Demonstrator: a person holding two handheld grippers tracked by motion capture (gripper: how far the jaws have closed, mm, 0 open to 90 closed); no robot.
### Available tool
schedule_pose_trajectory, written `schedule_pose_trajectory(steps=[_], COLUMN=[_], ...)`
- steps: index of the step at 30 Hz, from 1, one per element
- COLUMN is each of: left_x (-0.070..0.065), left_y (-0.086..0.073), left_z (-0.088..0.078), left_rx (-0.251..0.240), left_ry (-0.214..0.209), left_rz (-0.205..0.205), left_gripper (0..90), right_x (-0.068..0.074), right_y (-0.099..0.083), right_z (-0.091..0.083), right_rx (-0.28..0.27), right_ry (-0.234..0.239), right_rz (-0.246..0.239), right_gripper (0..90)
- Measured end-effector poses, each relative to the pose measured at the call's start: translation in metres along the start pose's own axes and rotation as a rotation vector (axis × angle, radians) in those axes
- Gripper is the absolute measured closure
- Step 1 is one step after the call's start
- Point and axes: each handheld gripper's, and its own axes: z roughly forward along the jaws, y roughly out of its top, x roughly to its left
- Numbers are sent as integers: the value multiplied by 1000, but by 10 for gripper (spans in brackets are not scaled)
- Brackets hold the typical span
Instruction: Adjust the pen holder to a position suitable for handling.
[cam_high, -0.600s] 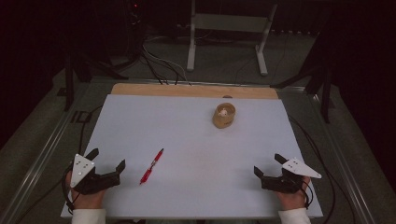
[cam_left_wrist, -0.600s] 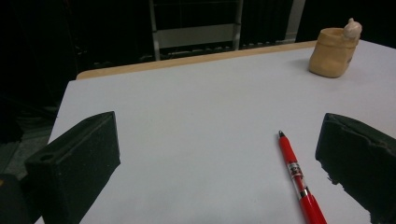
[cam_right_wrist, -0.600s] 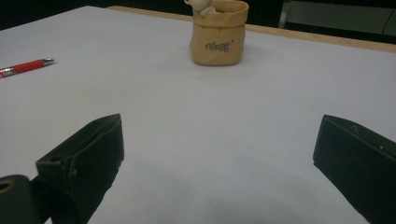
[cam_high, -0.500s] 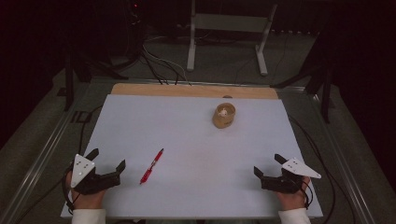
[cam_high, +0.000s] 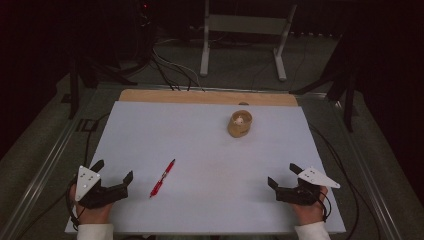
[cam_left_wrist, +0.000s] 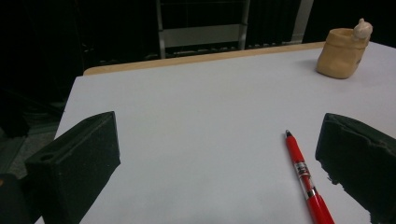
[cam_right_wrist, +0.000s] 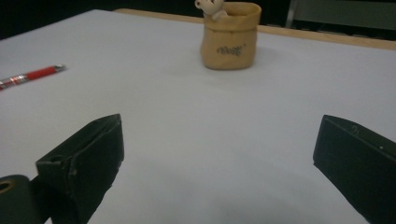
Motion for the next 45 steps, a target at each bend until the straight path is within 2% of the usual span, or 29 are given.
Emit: schedule_pose_trajectory(steps=[7,14,25,28,38,45], left_x=[-1,-2,-2,-2,-4,-3], left_y=[-1,-1,-1,-1,-2,-2], left_z=[1,1,2,2,3,2], left_rx=[4,9,14,16,17,17], left_ry=[-1,-1,-7,-8,-15,-14], left_rz=[4,5,11,11,13,9], left_gripper=[4,4,4,4,3,4], right_x=[5,6,6,6,9,8], right_y=[20,41,73,81,105,119], right_z=[12,33,68,78,115,145], right_rx=[-5,7,16,23,53,77], right_ry=[35,61,73,93,100,86], right_rz=[-22,-31,-55,-51,-64,-82], right_gripper=[23,23,24,24,24,24])
